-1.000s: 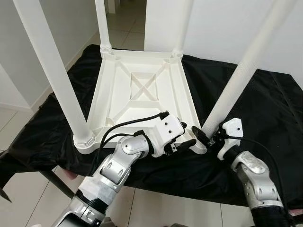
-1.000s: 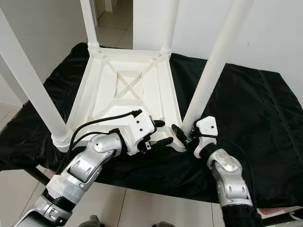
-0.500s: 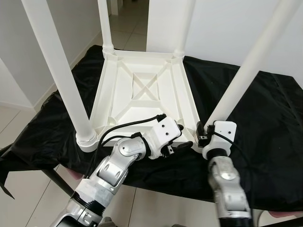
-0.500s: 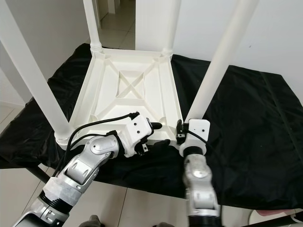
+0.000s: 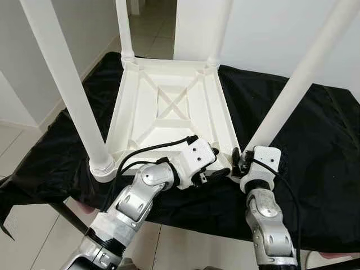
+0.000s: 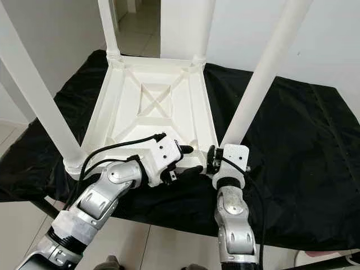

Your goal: Building children table

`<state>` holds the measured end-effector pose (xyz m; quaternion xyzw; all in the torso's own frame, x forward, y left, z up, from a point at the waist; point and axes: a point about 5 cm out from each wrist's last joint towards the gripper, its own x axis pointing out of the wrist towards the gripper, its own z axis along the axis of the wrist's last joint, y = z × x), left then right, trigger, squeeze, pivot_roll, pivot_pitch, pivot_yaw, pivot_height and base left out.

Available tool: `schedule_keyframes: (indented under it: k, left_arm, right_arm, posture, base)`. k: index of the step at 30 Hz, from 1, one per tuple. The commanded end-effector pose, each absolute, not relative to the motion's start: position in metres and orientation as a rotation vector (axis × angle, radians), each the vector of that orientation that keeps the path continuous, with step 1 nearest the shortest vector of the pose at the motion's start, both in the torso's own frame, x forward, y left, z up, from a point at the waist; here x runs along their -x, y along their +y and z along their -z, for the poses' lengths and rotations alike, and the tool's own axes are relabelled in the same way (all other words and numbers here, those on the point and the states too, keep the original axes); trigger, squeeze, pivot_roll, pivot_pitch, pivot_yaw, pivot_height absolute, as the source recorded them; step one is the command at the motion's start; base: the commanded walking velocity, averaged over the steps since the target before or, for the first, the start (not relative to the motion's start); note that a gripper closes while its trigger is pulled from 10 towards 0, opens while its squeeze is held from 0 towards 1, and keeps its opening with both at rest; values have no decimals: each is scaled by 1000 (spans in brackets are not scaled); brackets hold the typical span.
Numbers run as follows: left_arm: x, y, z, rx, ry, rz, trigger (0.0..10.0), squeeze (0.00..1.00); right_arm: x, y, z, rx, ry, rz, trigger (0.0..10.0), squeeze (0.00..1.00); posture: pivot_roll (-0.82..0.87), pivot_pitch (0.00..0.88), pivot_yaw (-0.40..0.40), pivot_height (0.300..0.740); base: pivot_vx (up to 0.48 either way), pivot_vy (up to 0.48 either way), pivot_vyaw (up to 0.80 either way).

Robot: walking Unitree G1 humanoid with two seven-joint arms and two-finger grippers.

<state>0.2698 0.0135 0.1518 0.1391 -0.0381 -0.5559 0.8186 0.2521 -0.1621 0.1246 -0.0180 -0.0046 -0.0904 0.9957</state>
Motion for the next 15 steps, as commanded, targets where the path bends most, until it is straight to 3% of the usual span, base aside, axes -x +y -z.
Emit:
schedule_keyframes:
  k: [1, 3, 4, 7, 9, 15]
  left_arm:
    - [-269, 12, -153, -297, -81, 1179, 10000, 0]
    - [-269, 12, -153, -297, -81, 1179, 10000, 0]
    - [-269, 12, -153, -296, -80, 1180, 10000, 0]
    - [-268, 12, -152, -296, -81, 1180, 10000, 0]
    - [-269, 11, -153, -297, -83, 1185, 10000, 0]
    - [-270, 10, -153, -296, -85, 1191, 10000, 0]
  right_arm:
    - [-249, -168, -125, 30, -11, 138, 10000, 435]
    - [-249, -168, -125, 30, -11, 138, 10000, 435]
    - [-247, -169, -126, 21, -13, 75, 10000, 0]
    - [-244, -170, -128, 26, -16, -40, 10000, 0]
    - [-242, -180, -129, 123, -24, -213, 10000, 0]
    - [-249, -199, -126, 199, 1, -290, 10000, 0]
  posture:
    - [56, 0, -53, 740]
    - [56, 0, -53, 740]
    - [54, 0, -50, 740]
    - [53, 0, -48, 740]
    - [43, 0, -42, 740]
    - [38, 0, -37, 740]
  base:
    - [0, 0, 0]
    - [0, 0, 0]
    - [0, 0, 0]
    - [0, 0, 0]
    - [0, 0, 0]
    - [0, 0, 0]
